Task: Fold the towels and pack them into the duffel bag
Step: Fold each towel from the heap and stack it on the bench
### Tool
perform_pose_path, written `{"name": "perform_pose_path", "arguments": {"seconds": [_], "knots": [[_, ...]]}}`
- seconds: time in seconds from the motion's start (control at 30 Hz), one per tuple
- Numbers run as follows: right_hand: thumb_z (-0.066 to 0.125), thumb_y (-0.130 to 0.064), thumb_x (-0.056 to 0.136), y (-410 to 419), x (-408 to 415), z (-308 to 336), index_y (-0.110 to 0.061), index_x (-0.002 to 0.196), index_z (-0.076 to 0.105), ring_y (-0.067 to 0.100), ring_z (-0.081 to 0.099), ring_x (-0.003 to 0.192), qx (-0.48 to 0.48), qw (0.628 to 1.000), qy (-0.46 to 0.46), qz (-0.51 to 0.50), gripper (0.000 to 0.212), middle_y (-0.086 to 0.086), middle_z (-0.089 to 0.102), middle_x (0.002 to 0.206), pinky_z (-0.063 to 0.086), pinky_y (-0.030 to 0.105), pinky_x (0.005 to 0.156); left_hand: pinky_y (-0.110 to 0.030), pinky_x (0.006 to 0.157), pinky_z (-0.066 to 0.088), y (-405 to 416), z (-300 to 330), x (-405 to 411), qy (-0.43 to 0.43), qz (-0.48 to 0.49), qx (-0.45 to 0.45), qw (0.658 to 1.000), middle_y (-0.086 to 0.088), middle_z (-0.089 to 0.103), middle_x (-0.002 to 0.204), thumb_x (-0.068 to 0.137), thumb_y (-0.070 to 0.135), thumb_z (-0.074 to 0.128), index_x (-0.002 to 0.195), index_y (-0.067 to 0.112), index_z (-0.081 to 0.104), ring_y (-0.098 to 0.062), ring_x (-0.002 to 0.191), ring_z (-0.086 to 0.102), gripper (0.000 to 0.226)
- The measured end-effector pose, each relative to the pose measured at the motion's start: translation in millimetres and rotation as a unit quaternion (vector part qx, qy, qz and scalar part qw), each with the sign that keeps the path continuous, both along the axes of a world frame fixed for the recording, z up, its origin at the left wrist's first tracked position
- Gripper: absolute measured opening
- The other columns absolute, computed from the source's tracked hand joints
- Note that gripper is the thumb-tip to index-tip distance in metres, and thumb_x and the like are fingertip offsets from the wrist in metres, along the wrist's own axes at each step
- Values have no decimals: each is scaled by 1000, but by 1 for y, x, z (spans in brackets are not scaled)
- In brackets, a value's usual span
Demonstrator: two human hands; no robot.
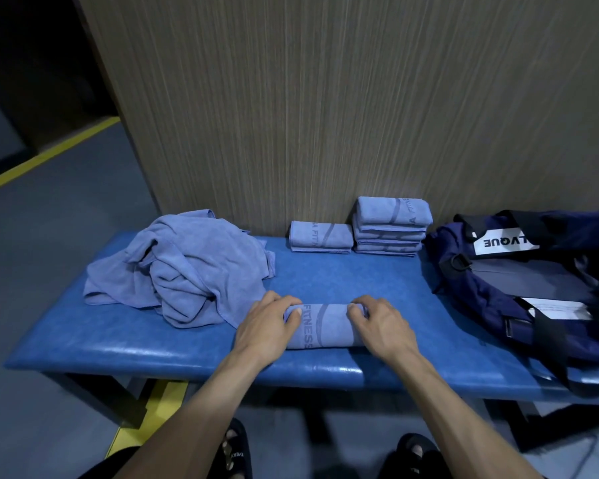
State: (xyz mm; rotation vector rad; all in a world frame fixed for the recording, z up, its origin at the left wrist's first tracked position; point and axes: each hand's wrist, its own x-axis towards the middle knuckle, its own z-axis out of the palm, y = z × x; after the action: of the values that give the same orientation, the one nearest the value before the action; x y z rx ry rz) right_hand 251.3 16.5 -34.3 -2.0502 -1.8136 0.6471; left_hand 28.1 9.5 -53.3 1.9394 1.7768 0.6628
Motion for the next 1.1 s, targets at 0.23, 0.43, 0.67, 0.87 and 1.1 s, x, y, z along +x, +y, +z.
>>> {"name": "perform_pose_path", "arguments": {"seconds": [0.23, 0.43, 0.67, 0.87, 1.1], "knots": [[48, -50, 98, 3, 15, -7, -25, 94, 60, 22, 57, 93, -8, 997, 40, 61, 28, 2, 57, 102, 48, 40, 87, -36, 98, 43, 6, 7, 0, 24, -28, -40, 999, 2, 54, 105, 101, 37, 48, 113, 32, 64, -20, 108, 53, 20], [76, -44, 87, 2, 35, -1, -19, 74, 58, 12, 58, 73, -21, 979, 144, 144, 33, 2, 66, 82, 49, 34, 71, -24, 74, 41, 12, 13, 5, -55, 9, -79, 995, 4, 70, 93, 89, 32, 64, 91, 29, 68, -15, 92, 62, 5], [85, -43, 76, 2, 41, -6, -17, 91, 68, 8, 62, 76, -77, 965, 204, 147, 35, 3, 73, 87, 52, 32, 75, -33, 66, 32, 10, 29, 14, 19, 21, -120, 992, -2, 54, 87, 91, 42, 58, 69, 21, 45, -22, 85, 53, 33], [83, -33, 82, 4, 43, -3, -13, 95, 73, 10, 64, 78, -108, 958, 213, 162, 26, 6, 75, 91, 54, 33, 76, -35, 74, 39, 9, 38, 15, -4, -6, -153, 988, 5, 59, 87, 94, 44, 56, 91, 15, 52, -17, 85, 55, 29], [78, -32, 86, 2, 45, 0, -10, 99, 73, 10, 61, 79, -125, 951, 224, 174, 26, 7, 73, 89, 50, 30, 75, -22, 64, 40, 5, 41, 16, -263, -4, -179, 948, 4, 58, 75, 91, 22, 70, 93, 15, 62, -4, 63, 52, 11]]}}
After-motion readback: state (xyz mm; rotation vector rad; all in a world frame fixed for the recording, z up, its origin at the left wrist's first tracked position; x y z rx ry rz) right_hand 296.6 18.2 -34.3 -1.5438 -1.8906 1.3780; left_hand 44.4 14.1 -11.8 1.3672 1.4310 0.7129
